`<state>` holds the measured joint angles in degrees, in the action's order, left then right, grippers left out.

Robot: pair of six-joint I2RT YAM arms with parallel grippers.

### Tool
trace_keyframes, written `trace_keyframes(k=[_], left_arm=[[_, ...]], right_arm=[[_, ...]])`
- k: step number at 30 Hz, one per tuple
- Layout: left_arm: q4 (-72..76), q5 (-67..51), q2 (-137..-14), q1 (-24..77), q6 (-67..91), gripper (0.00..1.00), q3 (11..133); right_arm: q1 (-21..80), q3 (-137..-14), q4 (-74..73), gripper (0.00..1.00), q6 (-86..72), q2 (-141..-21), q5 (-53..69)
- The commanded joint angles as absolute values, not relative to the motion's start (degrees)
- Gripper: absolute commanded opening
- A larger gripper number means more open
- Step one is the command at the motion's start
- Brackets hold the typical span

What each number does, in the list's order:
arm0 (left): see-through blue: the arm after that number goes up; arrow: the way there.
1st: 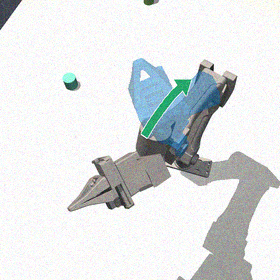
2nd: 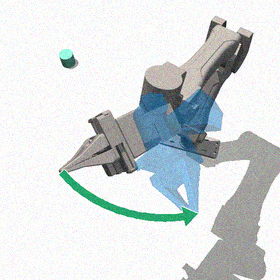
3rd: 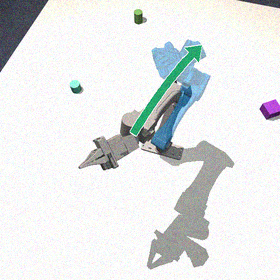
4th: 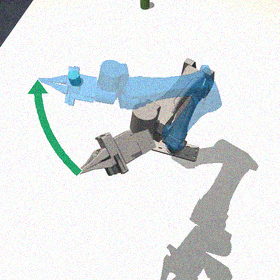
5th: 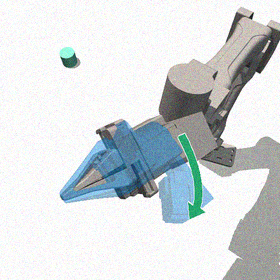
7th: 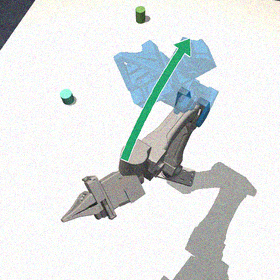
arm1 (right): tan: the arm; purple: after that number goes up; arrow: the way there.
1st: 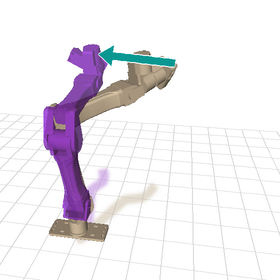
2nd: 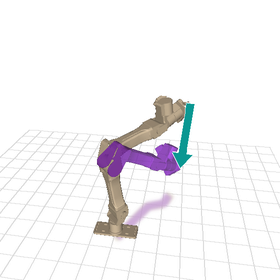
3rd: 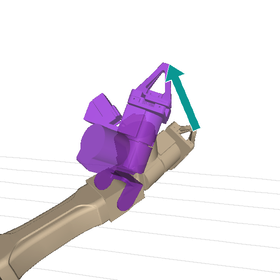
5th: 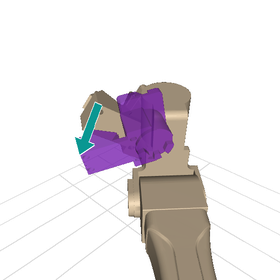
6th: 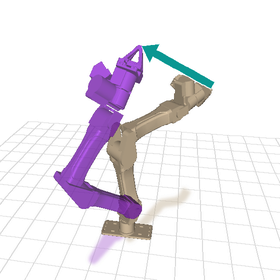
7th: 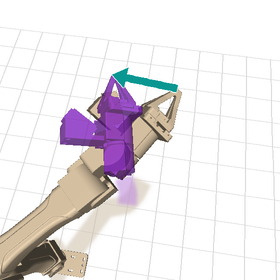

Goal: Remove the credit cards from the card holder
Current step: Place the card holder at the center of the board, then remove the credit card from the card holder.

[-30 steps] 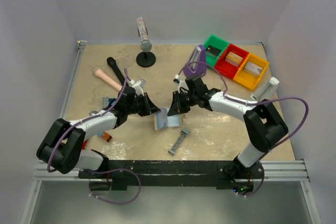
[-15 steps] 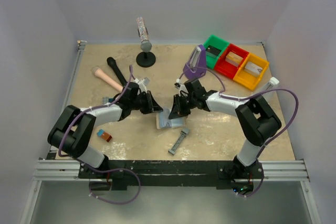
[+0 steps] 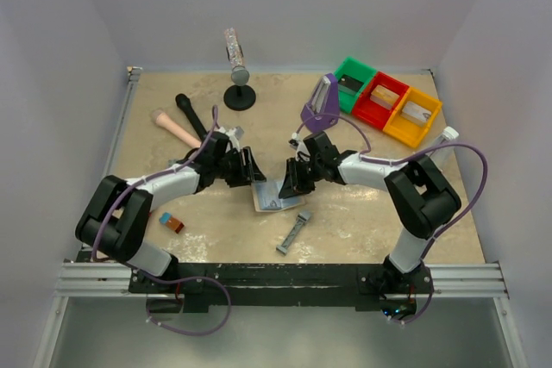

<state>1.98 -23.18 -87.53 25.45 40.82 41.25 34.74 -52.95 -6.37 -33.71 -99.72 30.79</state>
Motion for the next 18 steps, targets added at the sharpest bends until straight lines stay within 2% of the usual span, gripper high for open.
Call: trace_keyframes(k=[1, 10, 14, 18], left_arm=[[-4.82, -18.30, -83.68, 25.05, 37.97, 0.57, 44.03], [-5.98, -14.07, -74.63, 26.01, 39.37, 0.58, 38.77], [2.60, -12.31, -69.71, 29.26, 42.97, 0.57, 33.41], [8.43, -11.69, -71.79, 33.92, 45.44, 0.54, 31.46]], right_arm=[[34.45, -52.82, -6.15, 0.24, -33.84, -97.65, 29.53], [34.54, -53.70, -8.52, 0.26, -32.78, -97.03, 27.86], [34.54, -54.23, -8.53, 0.27, -32.34, -97.21, 28.04], [34.54, -53.53, -6.86, 0.29, -32.78, -97.38, 29.09]])
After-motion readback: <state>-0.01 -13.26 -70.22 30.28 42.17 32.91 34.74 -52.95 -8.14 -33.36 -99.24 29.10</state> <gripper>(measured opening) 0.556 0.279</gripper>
